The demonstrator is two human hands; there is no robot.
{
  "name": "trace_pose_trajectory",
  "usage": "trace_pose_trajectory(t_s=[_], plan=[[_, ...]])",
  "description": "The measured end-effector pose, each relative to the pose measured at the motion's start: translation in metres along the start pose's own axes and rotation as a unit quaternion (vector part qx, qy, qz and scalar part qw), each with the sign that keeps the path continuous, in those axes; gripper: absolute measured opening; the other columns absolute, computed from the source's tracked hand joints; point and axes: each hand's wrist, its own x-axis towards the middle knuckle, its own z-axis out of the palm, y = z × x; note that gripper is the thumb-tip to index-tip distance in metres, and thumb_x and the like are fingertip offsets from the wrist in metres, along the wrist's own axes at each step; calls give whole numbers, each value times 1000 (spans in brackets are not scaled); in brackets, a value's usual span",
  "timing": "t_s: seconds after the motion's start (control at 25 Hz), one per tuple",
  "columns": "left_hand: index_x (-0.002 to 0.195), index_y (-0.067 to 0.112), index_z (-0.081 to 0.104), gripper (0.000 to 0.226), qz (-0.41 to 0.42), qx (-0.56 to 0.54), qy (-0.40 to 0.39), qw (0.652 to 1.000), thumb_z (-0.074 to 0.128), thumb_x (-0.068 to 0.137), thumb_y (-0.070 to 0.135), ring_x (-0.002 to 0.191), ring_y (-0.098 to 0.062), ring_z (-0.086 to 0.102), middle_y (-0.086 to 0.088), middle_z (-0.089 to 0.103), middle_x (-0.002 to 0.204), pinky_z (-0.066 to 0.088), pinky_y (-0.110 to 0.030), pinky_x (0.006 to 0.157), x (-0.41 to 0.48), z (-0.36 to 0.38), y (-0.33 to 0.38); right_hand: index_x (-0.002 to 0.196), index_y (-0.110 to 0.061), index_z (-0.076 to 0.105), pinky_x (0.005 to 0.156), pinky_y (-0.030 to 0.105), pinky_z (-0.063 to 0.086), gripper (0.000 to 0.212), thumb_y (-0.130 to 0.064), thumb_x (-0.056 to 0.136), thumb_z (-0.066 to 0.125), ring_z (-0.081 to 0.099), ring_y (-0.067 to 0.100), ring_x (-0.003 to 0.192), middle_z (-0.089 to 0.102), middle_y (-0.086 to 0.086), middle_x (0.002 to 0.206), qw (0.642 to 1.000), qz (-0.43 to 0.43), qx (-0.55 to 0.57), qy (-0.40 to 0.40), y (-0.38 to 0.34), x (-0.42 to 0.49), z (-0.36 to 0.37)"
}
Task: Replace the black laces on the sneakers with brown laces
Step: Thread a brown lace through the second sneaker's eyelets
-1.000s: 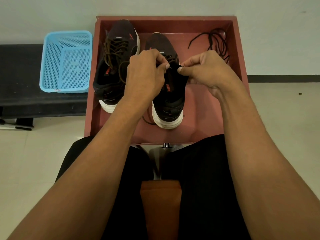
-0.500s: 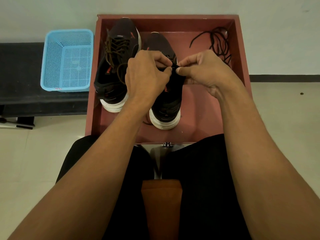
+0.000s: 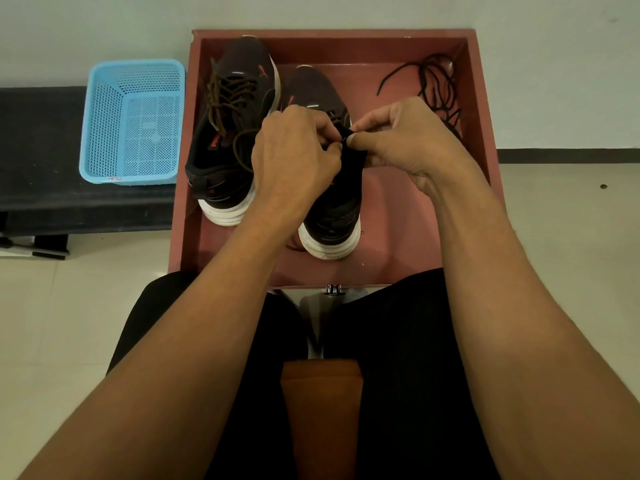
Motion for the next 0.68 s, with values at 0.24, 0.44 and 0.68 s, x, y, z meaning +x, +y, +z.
trace_pose_trajectory(t_s=[0.24,0.44,0.68], plan=[[96,32,81,12,17,39,14,999,74,86,33,98,-16,70,8,76,90,62,-41,79,-1,3,0,87,-15,79,80,36,66,9,-7,88,82,80,17,82,79,9,88,998,-41,-45,0,-2,-1,-1],[94,34,80,8,-20,-17,24,999,78,87,35,85,-6,72,14,75,83,62,-33,76,2,0,-1,90,-14,81,78,37,67,5,-10,87,82,79,16,77,79,5,83,994,-63,-91,14,-3,-1,-1],[96,33,81,10,-27,-21,30,999,78,87,35,85,-5,72,13,75,85,62,-33,77,1,0,1,91,-19,82,79,35,66,5,-18,86,81,78,10,77,79,-2,82,986,-95,-140,13,-3,0,0]])
